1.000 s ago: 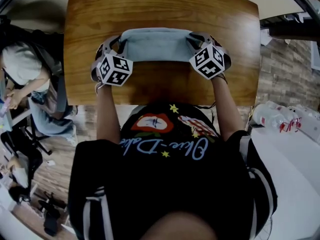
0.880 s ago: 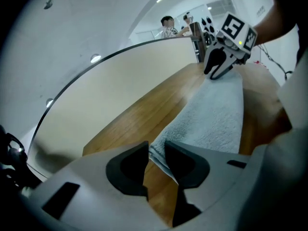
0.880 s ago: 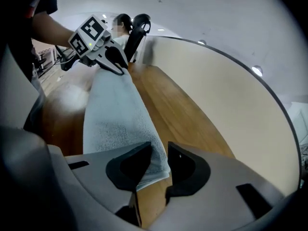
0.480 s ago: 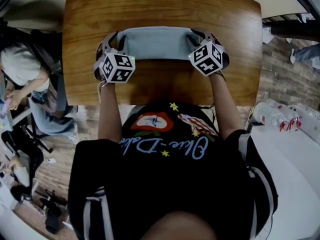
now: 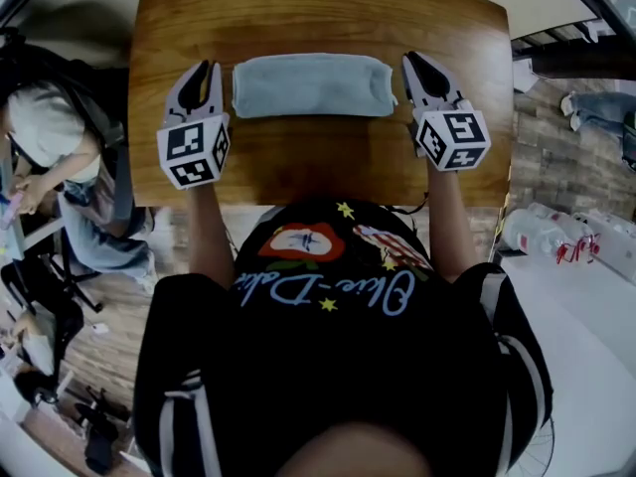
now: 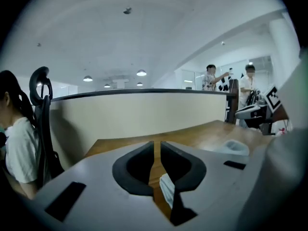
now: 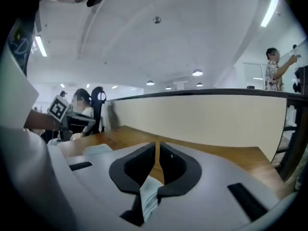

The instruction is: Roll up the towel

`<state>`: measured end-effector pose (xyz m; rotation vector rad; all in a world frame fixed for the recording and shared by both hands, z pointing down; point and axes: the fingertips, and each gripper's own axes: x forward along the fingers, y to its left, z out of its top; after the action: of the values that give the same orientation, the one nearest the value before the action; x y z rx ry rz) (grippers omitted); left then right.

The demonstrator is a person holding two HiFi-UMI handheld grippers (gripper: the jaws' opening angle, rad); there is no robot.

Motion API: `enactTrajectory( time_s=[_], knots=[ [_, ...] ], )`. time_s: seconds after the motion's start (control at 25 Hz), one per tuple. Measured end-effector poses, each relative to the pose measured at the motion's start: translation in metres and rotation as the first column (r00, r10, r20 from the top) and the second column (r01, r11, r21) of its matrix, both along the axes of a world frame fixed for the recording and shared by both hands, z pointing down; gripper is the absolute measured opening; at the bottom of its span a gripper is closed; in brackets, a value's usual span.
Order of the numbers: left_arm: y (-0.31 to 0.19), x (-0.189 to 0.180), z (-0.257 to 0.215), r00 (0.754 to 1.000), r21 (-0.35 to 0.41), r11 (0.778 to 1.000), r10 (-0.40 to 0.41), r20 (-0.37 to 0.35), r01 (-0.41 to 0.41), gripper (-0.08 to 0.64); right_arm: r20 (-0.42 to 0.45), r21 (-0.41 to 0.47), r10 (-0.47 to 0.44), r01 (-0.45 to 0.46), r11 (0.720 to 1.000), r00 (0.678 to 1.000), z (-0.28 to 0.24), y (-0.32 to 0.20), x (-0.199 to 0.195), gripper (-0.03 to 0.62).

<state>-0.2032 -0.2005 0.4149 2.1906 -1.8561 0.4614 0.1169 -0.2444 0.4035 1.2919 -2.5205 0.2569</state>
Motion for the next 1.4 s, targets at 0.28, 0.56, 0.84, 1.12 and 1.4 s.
enactTrajectory(
  time_s=[0.28,0.56,0.84,1.12,1.4],
  knots=[
    [0.036,0.053,-0.041,0.974,0.102,0.974,0.212,-0.085,-0.203,0.011,0.141,0.049,-0.013,0.006,0.999,0.99,-0.043,0.038,-0.01,0.011],
    [0.069,0.109,-0.038,0.933,0.078,0.933,0.355,-0.061,-0.35,0.011,0.088,0.077,-0.086,0.079,0.994,0.992,-0.047,0.079,-0.031,0.011],
    [0.066,0.12,-0.048,0.922,0.094,0.918,0.385,0.029,-0.386,0.011,0.093,0.08,-0.124,0.117,0.99,0.988,-0.05,0.085,-0.043,0.005],
    [0.065,0.116,-0.044,0.918,0.072,0.915,0.392,0.059,-0.396,0.011,0.076,0.09,-0.143,0.136,0.987,0.987,-0.051,0.087,-0.052,0.005],
    [0.068,0.12,-0.044,0.912,0.072,0.91,0.404,0.078,-0.409,0.011,0.064,0.089,-0.15,0.144,0.986,0.987,-0.049,0.088,-0.054,0.005]
  ],
)
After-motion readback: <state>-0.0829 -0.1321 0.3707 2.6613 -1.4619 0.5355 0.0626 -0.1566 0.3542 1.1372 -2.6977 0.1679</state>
